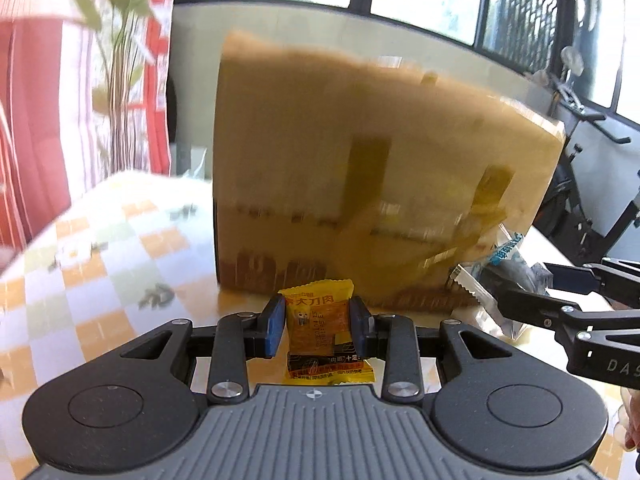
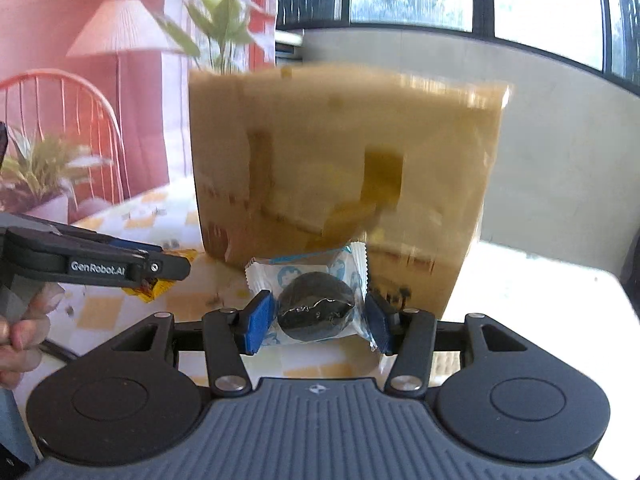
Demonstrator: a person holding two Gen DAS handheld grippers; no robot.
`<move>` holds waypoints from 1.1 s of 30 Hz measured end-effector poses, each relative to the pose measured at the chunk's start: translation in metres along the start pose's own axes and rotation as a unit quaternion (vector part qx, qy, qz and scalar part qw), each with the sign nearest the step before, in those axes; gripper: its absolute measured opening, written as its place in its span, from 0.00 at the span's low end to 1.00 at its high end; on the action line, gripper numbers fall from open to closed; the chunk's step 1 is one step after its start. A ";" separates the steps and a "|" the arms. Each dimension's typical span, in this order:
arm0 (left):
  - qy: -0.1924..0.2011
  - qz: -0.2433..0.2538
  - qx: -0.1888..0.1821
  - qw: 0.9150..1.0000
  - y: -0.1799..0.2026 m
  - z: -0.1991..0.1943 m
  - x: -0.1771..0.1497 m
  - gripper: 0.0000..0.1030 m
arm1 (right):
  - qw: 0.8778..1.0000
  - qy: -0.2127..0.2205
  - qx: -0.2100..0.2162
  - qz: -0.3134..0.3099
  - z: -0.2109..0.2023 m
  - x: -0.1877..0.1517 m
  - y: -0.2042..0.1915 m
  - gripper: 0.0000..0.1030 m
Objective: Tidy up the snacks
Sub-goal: 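Lift both packets over the box and open both tools to drop them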
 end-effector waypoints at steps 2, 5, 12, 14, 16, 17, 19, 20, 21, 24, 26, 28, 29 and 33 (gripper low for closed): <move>0.019 0.004 -0.002 1.000 0.000 -0.007 0.014 0.35 | 1.000 0.017 0.004 -0.002 -0.008 0.012 -0.002 0.51; 0.049 0.013 -0.005 0.999 0.001 -0.019 0.034 0.35 | 0.999 0.042 0.008 -0.007 -0.018 0.030 -0.004 0.51; 0.104 0.030 -0.016 0.994 0.007 -0.041 0.079 0.35 | 0.995 0.096 0.013 -0.004 -0.035 0.073 0.002 0.51; 0.118 0.032 -0.019 0.992 0.009 -0.042 0.093 0.35 | 0.994 0.107 0.012 0.001 -0.037 0.086 0.007 0.52; 0.131 0.031 -0.022 0.991 0.010 -0.044 0.106 0.35 | 0.993 0.116 0.006 0.004 -0.037 0.099 0.014 0.52; 0.136 0.031 -0.023 0.990 0.011 -0.043 0.113 0.35 | 0.993 0.120 0.002 0.005 -0.037 0.103 0.018 0.52; 0.144 0.031 -0.026 0.989 0.014 -0.045 0.127 0.35 | 0.992 0.127 -0.005 0.008 -0.032 0.115 0.025 0.52; 0.148 0.033 -0.028 0.988 0.016 -0.043 0.135 0.35 | 0.992 0.127 -0.008 0.009 -0.028 0.121 0.028 0.52; 0.151 0.035 -0.029 0.987 0.019 -0.041 0.141 0.35 | 0.992 0.125 -0.012 0.010 -0.023 0.126 0.031 0.52; 0.150 0.042 -0.034 0.987 0.025 -0.024 0.159 0.35 | 0.993 0.112 -0.032 0.008 -0.001 0.139 0.042 0.51; 0.138 0.037 -0.039 0.989 0.027 -0.008 0.169 0.35 | 0.994 0.096 -0.043 0.014 0.016 0.145 0.048 0.51; 0.126 0.035 -0.041 0.991 0.030 0.009 0.178 0.35 | 0.995 0.084 -0.050 0.018 0.031 0.147 0.054 0.51; 0.119 0.035 -0.041 0.991 0.031 0.018 0.182 0.35 | 0.995 0.077 -0.053 0.019 0.037 0.148 0.055 0.51; 0.093 0.045 -0.042 0.994 0.031 0.050 0.188 0.35 | 0.996 0.047 -0.072 0.017 0.055 0.146 0.058 0.53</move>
Point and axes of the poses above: each gripper's, at about its wrist camera, not at the fingertips, and z roughly the way its jaws point, y to its right, x to its top, the point moved 4 cm from there along z, roughly the way its jaws point, and after that the axes turned 6 degrees about z, right-handed, at the moved point
